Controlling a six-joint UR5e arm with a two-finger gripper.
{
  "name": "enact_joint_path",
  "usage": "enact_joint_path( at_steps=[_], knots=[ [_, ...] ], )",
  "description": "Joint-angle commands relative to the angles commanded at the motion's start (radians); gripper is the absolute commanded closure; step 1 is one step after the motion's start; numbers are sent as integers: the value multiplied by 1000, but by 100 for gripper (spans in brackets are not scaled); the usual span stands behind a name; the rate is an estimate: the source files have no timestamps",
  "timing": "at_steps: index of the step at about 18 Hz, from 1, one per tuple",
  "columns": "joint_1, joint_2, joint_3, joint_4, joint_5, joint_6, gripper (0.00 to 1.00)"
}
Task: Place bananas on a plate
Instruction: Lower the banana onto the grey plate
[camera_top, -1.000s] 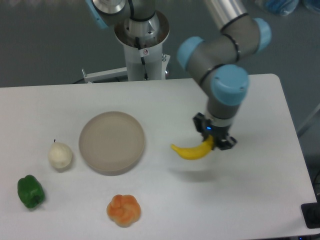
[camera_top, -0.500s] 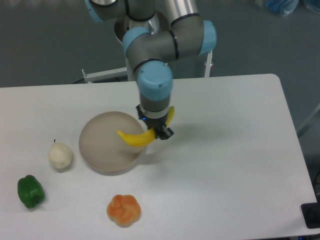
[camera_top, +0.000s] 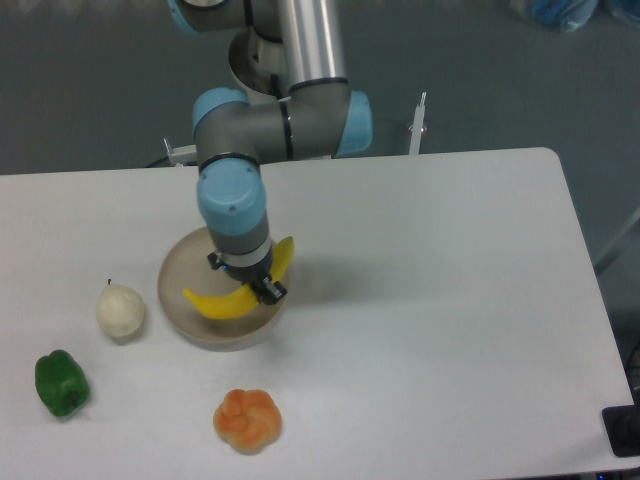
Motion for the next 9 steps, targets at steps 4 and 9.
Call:
enact_joint_path(
  at_steps=[4,9],
  knots=[
    [-2,2,0,9,-2,11,49],
    [0,8,2,11,43,8,0]
  ],
)
